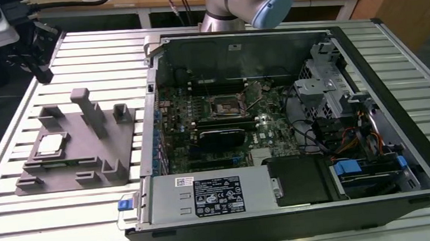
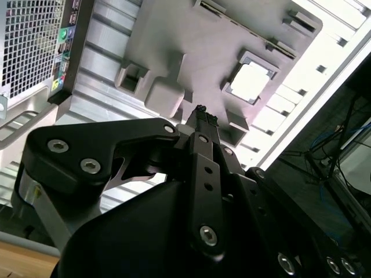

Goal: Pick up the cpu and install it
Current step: 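Reach for the cpu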

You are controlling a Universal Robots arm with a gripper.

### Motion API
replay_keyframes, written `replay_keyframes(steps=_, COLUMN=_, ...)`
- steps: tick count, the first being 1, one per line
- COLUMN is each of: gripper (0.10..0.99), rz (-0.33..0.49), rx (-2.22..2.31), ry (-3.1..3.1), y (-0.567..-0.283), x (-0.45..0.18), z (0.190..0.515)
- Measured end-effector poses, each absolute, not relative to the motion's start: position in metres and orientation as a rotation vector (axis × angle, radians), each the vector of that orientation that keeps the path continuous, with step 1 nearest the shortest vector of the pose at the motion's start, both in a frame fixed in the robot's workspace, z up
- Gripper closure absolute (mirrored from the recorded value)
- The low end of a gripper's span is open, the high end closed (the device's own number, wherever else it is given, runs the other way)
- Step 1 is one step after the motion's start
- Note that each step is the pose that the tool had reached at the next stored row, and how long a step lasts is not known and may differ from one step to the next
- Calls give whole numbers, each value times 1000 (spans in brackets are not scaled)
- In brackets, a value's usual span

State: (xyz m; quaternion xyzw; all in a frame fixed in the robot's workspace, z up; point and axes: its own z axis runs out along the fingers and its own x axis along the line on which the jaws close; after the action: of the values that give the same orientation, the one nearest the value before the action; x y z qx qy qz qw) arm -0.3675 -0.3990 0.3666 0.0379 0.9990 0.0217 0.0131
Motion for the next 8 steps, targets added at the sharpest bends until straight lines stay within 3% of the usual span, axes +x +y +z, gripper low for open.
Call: replay_keyframes(steps=8, gripper=980, rz=68, rx=118, ry=3112, y=-399, x=-375, z=360)
